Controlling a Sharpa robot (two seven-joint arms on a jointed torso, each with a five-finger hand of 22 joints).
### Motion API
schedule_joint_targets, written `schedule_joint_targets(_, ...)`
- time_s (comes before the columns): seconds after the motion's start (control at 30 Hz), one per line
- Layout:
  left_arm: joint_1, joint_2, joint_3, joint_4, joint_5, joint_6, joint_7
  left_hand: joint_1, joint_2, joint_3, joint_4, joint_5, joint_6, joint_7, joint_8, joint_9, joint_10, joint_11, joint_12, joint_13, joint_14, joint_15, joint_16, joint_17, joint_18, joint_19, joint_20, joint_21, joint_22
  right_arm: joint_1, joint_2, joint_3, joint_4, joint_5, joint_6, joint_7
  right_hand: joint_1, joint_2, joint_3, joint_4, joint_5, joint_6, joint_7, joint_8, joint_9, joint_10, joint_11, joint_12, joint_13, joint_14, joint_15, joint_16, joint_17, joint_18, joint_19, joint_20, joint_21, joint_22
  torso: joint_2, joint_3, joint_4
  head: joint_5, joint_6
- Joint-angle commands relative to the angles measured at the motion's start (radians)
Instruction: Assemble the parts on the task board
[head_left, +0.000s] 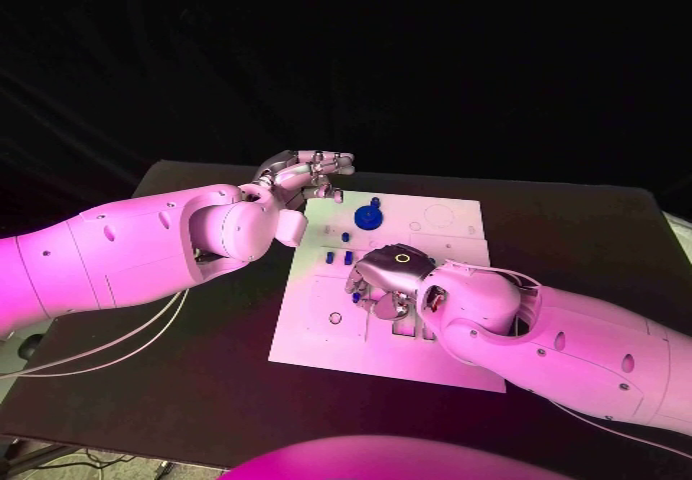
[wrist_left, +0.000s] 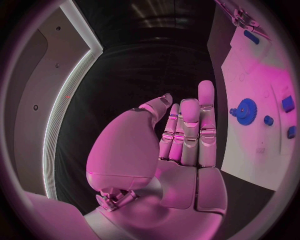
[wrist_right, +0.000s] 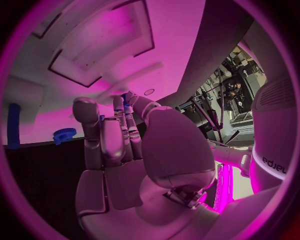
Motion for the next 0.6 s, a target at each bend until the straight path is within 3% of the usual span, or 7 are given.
schedule_joint_targets(0.03, 0.001, 0.000, 0.001, 0.003, -0.009, 0.020, -0.002, 0.007, 0.002, -0.001, -0.004, -0.002, -0.007, -0.002, 0.005, 0.001, -0.010, 0.002, 0.007, -0.001, -0.007, -0.001, 0.006, -0.002, 0.009, 0.000, 0.008, -0.006, -0.002, -0.004, 0.001, -0.005, -0.010, 0.001, 0.014, -0.018, -0.009, -0.010, 0.002, -0.006, 0.001, -0.031, 0.005, -0.002, -0.002, -0.047, 0.013, 0.001, -0.001, 0.025, 0.009, -0.011, -0.018, 0.002, -0.010, 0.007, -0.015, -0.024, 0.000, 0.0000, -0.0001, 0.002, -0.001)
schedule_joint_targets(0.23, 0.001, -0.001, 0.001, 0.003, -0.009, 0.022, -0.006, 0.007, 0.001, -0.002, -0.004, -0.002, -0.009, -0.001, 0.006, 0.001, -0.012, 0.003, 0.008, -0.001, -0.007, -0.001, 0.006, -0.003, 0.009, 0.000, 0.009, -0.006, -0.002, -0.004, -0.005, -0.005, -0.009, 0.008, -0.025, -0.015, -0.013, -0.021, -0.013, -0.015, 0.000, -0.087, 0.001, -0.001, -0.002, -0.116, 0.022, 0.014, 0.002, 0.022, 0.015, -0.015, -0.028, 0.008, -0.025, 0.015, -0.040, -0.063, 0.001, 0.0013, 0.0003, 0.000, -0.002)
schedule_joint_targets(0.43, 0.001, 0.000, 0.001, 0.002, -0.015, 0.023, -0.012, 0.006, 0.003, -0.003, -0.003, -0.002, -0.012, 0.000, 0.007, 0.001, -0.016, 0.004, 0.010, -0.001, -0.008, 0.000, 0.007, -0.001, 0.009, 0.000, 0.009, -0.006, -0.002, -0.004, -0.040, -0.004, 0.021, 0.045, -0.076, 0.000, -0.007, -0.015, -0.019, -0.021, 0.001, -0.073, -0.006, 0.009, 0.004, -0.126, 0.021, 0.038, 0.007, 0.018, 0.015, -0.022, -0.042, 0.010, -0.026, 0.016, -0.046, -0.071, 0.000, 0.0019, 0.0013, -0.006, 0.001)
schedule_joint_targets(0.6, 0.001, -0.001, 0.001, 0.000, -0.020, 0.026, -0.014, 0.006, 0.003, -0.003, -0.003, -0.002, -0.013, 0.000, 0.008, 0.001, -0.016, 0.004, 0.011, -0.001, -0.007, 0.000, 0.008, 0.000, 0.009, 0.000, 0.009, -0.006, -0.002, 0.000, -0.111, 0.011, 0.085, 0.095, -0.106, 0.004, -0.005, -0.011, -0.022, -0.024, 0.002, -0.053, -0.003, 0.016, 0.008, -0.119, 0.018, 0.063, 0.010, 0.016, 0.012, -0.028, -0.052, 0.010, -0.021, 0.015, -0.045, -0.070, -0.001, 0.0016, -0.0022, -0.012, 0.004)
